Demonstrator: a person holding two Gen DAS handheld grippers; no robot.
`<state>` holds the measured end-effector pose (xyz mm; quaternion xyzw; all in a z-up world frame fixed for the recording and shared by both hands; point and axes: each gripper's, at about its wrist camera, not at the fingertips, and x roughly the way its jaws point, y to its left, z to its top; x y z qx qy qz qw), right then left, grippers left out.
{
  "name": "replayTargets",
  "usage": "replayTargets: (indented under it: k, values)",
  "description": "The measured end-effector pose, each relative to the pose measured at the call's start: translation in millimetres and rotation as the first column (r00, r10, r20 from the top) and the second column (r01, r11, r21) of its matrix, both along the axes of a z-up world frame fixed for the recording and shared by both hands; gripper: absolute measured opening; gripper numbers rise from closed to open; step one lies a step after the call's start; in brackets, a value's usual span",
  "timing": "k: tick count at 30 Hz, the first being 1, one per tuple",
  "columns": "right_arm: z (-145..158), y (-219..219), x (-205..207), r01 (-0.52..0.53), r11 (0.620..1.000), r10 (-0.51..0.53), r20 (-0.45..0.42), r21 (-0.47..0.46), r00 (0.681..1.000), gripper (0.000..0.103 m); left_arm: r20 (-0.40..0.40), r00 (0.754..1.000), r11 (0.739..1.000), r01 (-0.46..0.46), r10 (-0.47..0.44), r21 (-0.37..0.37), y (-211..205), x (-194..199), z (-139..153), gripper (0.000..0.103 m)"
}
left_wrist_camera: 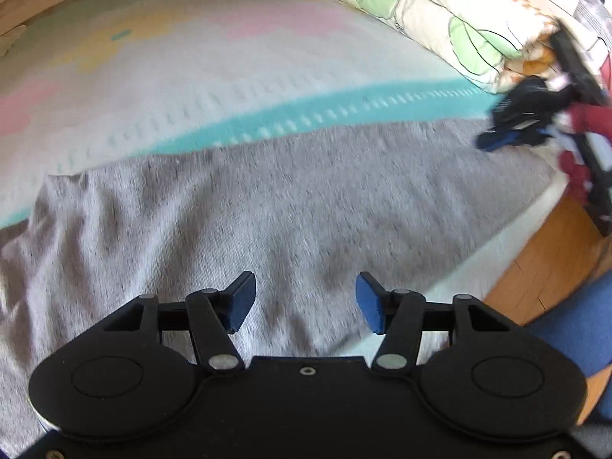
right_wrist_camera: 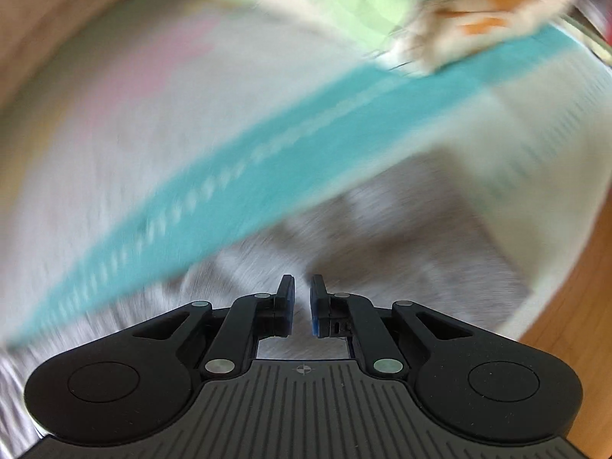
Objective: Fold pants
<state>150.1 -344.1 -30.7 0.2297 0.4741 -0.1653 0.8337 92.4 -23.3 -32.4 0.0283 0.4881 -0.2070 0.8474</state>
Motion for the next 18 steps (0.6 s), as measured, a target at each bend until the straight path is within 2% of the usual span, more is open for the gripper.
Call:
replayTargets:
  k: [2,4,6,8,9,12,18]
  values:
    - [7,-23,-16,0.080,0.997,-0.080,0.041,0.022,0.996,0.009,-0.009,1.000,1.000,-0.003,0.003,0.010,-2,4,-3,0.061]
    - [10,-42,-32,0.166,0.985,-0.168,0.063,0.041,0.984,0.014,-0.028,1.000,1.000,-0.001,0.002,0.024,-4,7,-9,0.061]
    - [9,-59,-47,0.243,0.969,-0.246,0.075,0.051,0.966,0.037,-0.055,0.999,0.999,0.001,0.001,0.047,-6,7,-17,0.061]
    - [7,-72,-56,0.303,0.952,-0.306,0.068,0.051,0.950,0.050,-0.085,0.996,0.998,0.009,-0.003,0.068,-8,9,-26,0.061]
    - [5,-77,-60,0.322,0.945,-0.325,0.057,0.057,0.944,0.053,-0.088,0.996,0.997,0.011,-0.004,0.075,-8,8,-28,0.061]
    - [-5,-88,-67,0.358,0.928,-0.361,0.016,0.101,0.932,0.055,-0.066,0.998,0.995,0.030,-0.024,0.096,-12,5,-29,0.061]
    - [-27,-96,-64,0.381,0.907,-0.381,-0.038,0.179,0.924,0.056,-0.081,0.997,0.997,0.014,-0.008,0.078,-10,8,-29,0.061]
